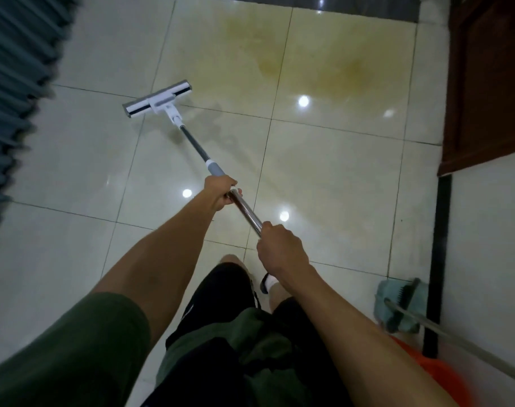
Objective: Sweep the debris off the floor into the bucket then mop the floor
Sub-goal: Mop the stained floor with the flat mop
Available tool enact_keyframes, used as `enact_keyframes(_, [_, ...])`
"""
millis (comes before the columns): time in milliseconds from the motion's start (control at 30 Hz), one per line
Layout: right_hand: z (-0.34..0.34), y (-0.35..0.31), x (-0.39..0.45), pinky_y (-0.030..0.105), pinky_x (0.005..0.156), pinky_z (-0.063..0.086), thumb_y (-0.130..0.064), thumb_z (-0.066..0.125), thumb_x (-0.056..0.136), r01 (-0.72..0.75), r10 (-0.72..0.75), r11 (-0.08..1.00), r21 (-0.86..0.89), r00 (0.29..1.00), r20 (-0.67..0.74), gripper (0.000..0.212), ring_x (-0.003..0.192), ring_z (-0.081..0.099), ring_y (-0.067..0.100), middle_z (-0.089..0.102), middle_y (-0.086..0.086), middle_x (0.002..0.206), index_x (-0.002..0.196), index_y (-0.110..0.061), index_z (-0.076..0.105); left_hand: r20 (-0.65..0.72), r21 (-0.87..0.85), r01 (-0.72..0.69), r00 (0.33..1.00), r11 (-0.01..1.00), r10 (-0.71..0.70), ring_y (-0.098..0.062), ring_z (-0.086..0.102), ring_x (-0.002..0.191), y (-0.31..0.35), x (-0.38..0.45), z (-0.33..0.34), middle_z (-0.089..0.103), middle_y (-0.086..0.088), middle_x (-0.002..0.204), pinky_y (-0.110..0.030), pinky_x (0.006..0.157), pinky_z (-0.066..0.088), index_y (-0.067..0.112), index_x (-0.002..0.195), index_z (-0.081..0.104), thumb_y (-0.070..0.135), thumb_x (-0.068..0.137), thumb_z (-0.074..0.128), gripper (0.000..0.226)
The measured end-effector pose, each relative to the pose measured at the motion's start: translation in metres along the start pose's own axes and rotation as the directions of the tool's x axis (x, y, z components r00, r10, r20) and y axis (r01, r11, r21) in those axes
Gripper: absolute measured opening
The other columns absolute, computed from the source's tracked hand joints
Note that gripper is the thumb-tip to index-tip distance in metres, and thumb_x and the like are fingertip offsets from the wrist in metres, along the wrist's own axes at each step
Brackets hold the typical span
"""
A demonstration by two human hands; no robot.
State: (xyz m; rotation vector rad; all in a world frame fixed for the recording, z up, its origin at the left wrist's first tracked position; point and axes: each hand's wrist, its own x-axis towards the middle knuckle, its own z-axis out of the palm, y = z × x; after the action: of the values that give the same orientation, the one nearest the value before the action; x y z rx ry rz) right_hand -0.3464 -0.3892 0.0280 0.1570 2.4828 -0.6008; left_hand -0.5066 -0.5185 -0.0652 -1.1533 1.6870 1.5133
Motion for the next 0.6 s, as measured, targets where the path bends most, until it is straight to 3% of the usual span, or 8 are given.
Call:
enact_keyframes(100, [-0.031, -0.004, 0.034, 0.031, 0.055, 0.036, -0.01, 0.049, 0.095, 0.0, 0.001, 0.999, -0.036, 1.0, 0.017, 0.015, 0.059, 0.044, 0.02, 0.043, 0.002, 0.077, 0.108, -0.005, 0.053, -0.006, -0.036, 0.001, 1.0, 0.999, -0.001, -0.028, 0.064, 0.069, 0.039, 0.016, 0.009, 0.059, -0.025, 0.1, -0.045, 0.067, 0.061, -0.003, 0.116, 0.048, -0.006, 0.092, 0.062, 0.028])
enact_keyframes(233, [-0.063, -0.017, 0.086, 0.03, 0.053, 0.033, -0.012, 0.05, 0.096, -0.032, 0.035, 0.998, -0.05, 0.997, 0.064, 0.016, 0.057, 0.038, 0.014, 0.043, 0.001, 0.08, 0.111, -0.008, 0.052, 0.005, -0.05, 0.001, 1.0, 0.999, 0.0, -0.028, 0.064, 0.067, 0.089, 0.048, 0.019, 0.06, -0.025, 0.1, -0.046, 0.07, 0.061, -0.003, 0.114, 0.048, -0.007, 0.091, 0.063, 0.027])
enact_keyframes(367, [-0.09, -0.045, 0.144, 0.027, 0.046, 0.028, -0.012, 0.051, 0.096, -0.069, 0.071, 0.997, -0.041, 0.996, 0.057, 0.017, 0.057, 0.041, 0.014, 0.051, 0.003, 0.085, 0.112, -0.008, 0.053, 0.019, -0.029, 0.003, 1.0, 1.0, -0.003, -0.027, 0.064, 0.067, 0.148, 0.085, 0.02, 0.06, -0.024, 0.095, -0.048, 0.076, 0.061, -0.005, 0.124, 0.047, -0.006, 0.093, 0.061, 0.034])
enact_keyframes(500, [-0.114, -0.084, 0.198, 0.022, 0.044, 0.021, -0.011, 0.054, 0.096, -0.101, 0.101, 0.995, -0.006, 0.994, 0.044, 0.02, 0.053, 0.035, 0.009, 0.042, -0.001, 0.077, 0.116, -0.007, 0.054, 0.037, -0.005, 0.013, 0.999, 1.0, -0.013, -0.026, 0.063, 0.066, 0.207, 0.121, 0.01, 0.059, -0.025, 0.099, -0.044, 0.07, 0.06, -0.007, 0.125, 0.047, -0.005, 0.094, 0.06, 0.035])
enact_keyframes(600, [-0.133, -0.107, 0.234, 0.025, 0.053, 0.036, -0.011, 0.053, 0.097, -0.112, 0.11, 0.994, 0.018, 0.992, 0.065, 0.02, 0.062, 0.046, 0.018, 0.056, 0.006, 0.089, 0.117, -0.007, 0.054, 0.037, 0.031, 0.02, 0.999, 0.999, -0.021, -0.026, 0.063, 0.064, 0.246, 0.143, 0.008, 0.059, -0.024, 0.098, -0.041, 0.06, 0.059, -0.004, 0.119, 0.048, -0.005, 0.093, 0.061, 0.029])
